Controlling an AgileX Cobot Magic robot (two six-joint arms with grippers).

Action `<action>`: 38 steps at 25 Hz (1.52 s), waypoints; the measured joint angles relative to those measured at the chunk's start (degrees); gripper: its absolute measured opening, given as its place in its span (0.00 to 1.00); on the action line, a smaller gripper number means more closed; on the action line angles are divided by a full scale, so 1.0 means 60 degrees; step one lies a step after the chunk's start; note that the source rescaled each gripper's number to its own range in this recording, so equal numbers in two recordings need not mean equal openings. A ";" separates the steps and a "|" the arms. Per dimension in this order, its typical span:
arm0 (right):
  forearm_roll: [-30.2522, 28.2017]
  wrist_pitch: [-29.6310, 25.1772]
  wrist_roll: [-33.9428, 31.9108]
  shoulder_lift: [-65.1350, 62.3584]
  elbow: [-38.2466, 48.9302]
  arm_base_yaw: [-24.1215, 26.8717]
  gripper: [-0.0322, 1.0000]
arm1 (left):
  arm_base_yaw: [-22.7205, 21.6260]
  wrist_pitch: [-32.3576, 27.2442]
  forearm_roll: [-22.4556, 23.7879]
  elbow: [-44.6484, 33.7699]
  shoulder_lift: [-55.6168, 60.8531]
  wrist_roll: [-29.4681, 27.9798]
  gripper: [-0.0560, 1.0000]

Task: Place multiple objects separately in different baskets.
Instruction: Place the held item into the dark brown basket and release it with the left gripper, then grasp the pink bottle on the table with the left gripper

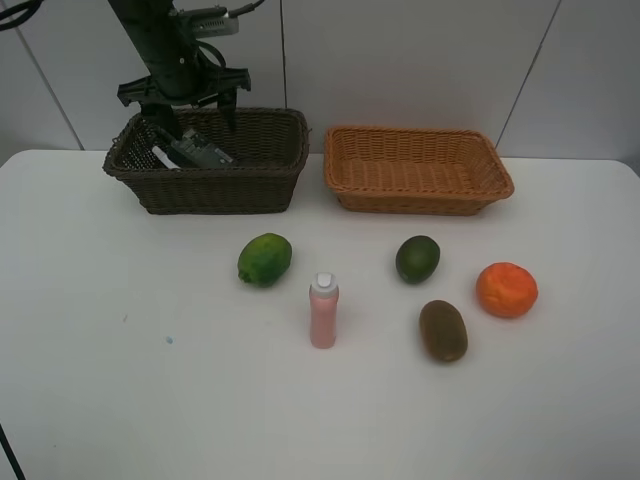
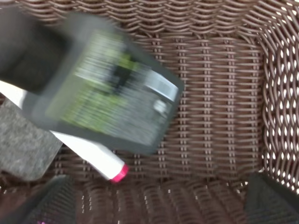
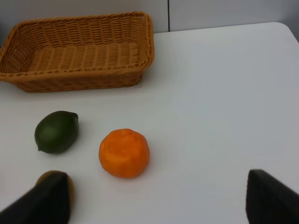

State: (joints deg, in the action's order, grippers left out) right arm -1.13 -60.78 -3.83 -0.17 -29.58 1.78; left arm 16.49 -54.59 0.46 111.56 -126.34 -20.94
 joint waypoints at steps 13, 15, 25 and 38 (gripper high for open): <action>0.0000 0.0000 0.0000 0.0000 0.0000 0.0000 0.86 | 0.0127 -0.2350 -0.2533 0.2074 0.0642 0.1055 0.94; 0.0000 0.0000 0.0000 0.0000 0.0000 0.0000 0.86 | 0.0361 -0.2350 -0.2585 0.2074 0.0671 0.1535 0.94; 0.0000 0.0000 0.0000 0.0000 0.0000 0.0000 0.86 | 0.3389 -0.2350 -0.1302 0.2074 0.0640 0.2999 0.94; 0.0000 0.0000 0.0000 0.0000 0.0000 0.0000 0.86 | 0.4786 -0.2333 -0.0863 -0.0249 0.0932 0.3018 0.94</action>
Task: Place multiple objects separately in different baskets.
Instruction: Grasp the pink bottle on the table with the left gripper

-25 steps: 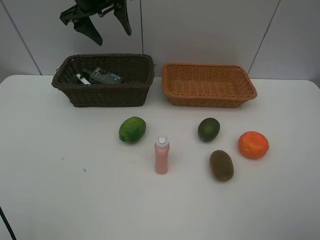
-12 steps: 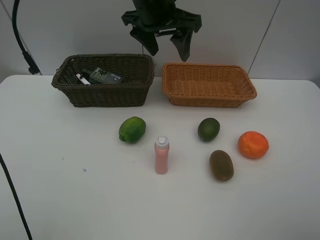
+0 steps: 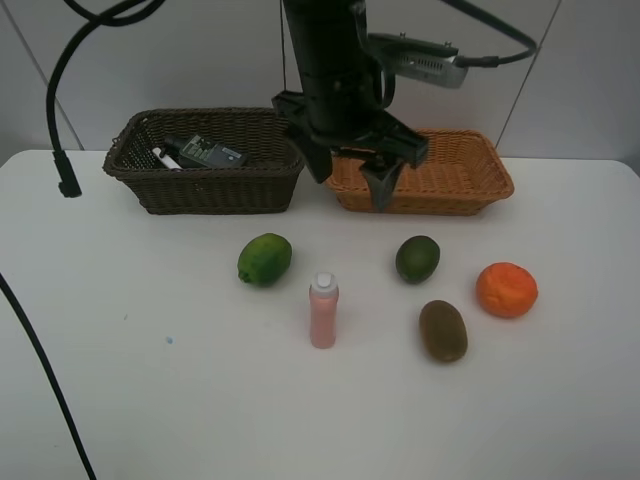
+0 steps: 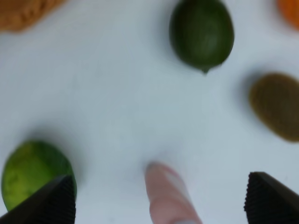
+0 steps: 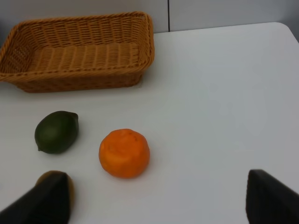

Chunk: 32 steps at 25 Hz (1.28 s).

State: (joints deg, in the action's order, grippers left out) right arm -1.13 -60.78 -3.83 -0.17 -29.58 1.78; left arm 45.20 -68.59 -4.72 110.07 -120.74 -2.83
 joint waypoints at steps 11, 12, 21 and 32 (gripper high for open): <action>0.0000 0.0000 0.0000 0.0000 0.0000 0.0000 0.86 | 0.0962 0.0000 -0.0026 -0.1521 0.0625 -0.0128 0.94; 0.0000 0.0000 0.0000 0.0000 0.0000 0.0000 0.86 | 0.0973 0.0000 0.0074 -0.1607 0.0625 -0.0152 0.94; 0.0000 0.0000 0.0000 0.0000 0.0000 0.0000 0.86 | 0.0973 -0.0008 0.0309 -0.2329 0.0625 0.0029 0.94; 0.0000 0.0000 0.0000 0.0000 0.0000 0.0000 0.86 | 0.0973 -0.0008 0.0575 -0.2344 -0.0001 0.0157 0.94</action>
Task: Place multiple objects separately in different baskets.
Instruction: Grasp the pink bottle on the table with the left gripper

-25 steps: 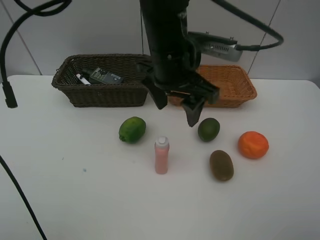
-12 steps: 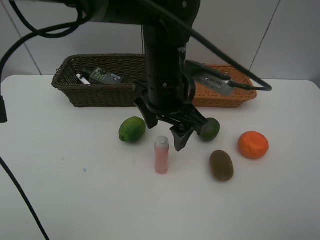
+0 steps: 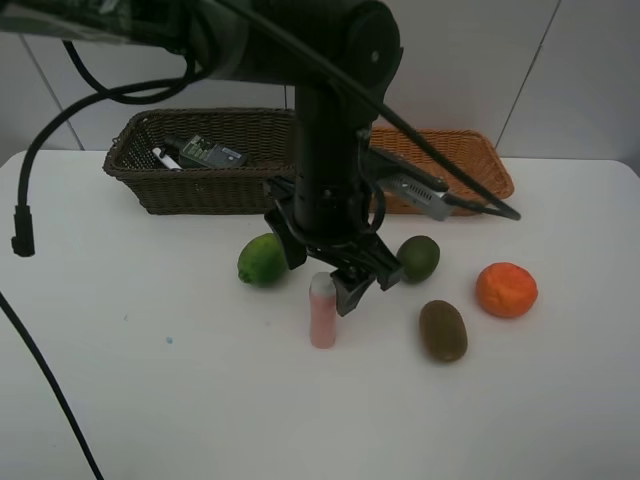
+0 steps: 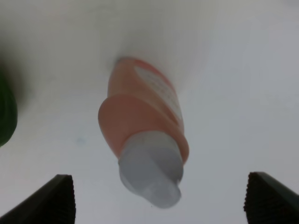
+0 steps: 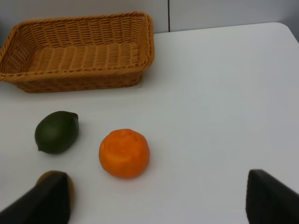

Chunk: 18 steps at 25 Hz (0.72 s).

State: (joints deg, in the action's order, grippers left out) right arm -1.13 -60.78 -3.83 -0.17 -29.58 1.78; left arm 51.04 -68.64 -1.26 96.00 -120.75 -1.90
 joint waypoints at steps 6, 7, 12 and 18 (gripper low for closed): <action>0.0000 0.0000 0.0000 0.0000 0.0000 0.0000 0.86 | 0.0000 0.0000 0.0211 -0.0003 -0.0424 0.0054 0.94; 0.0000 0.0000 0.0000 0.0000 0.0000 0.0000 0.86 | 0.0000 0.0000 0.0211 -0.0003 -0.0480 0.0062 0.94; 0.0000 0.0000 0.0000 0.0000 0.0000 0.0000 0.86 | 0.0000 0.0134 0.0211 -0.0003 -0.0685 0.0084 0.94; 0.0000 0.0000 0.0000 0.0000 0.0000 0.0000 0.86 | 0.0000 0.0543 0.0262 -0.0003 -0.0903 0.0102 0.94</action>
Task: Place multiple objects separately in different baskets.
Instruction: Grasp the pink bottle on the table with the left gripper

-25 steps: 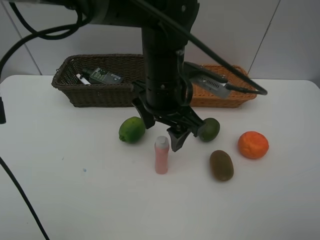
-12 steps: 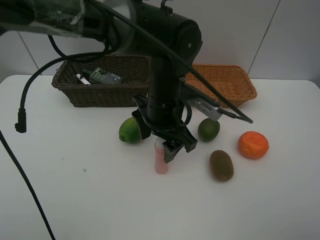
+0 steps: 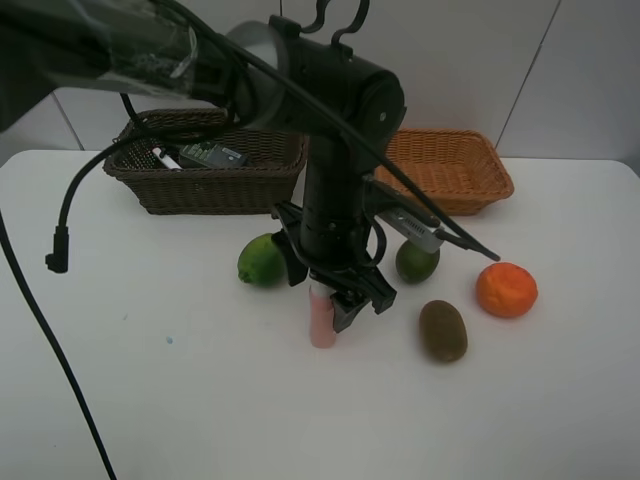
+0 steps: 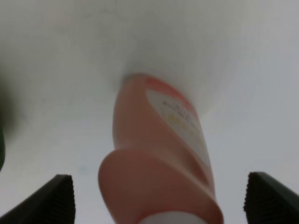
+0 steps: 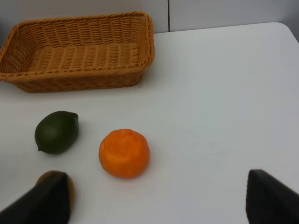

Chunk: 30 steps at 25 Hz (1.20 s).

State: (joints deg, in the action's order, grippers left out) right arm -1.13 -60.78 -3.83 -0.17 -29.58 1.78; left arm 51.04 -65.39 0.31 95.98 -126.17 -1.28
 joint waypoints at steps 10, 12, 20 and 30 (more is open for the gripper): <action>0.0000 0.0000 0.0000 0.0000 0.0000 0.0000 0.86 | 0.0000 0.0153 0.0000 0.0000 -0.0493 0.0021 0.94; 0.0000 0.0000 0.0000 0.0000 0.0000 0.0000 0.86 | 0.0000 0.0231 0.0000 0.0000 -0.0503 0.0021 0.94; 0.0000 0.0000 0.0000 0.0000 0.0000 0.0000 0.86 | 0.0000 0.0514 -0.0052 0.0000 -0.0503 0.0021 0.94; 0.0000 0.0000 0.0000 0.0000 0.0000 0.0000 0.86 | 0.0000 0.0658 -0.0185 0.0000 -0.0503 0.0021 0.60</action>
State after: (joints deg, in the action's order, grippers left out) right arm -1.13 -60.78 -3.83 -0.17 -29.58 1.78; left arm 51.04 -61.43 -0.80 95.98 -129.19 -1.16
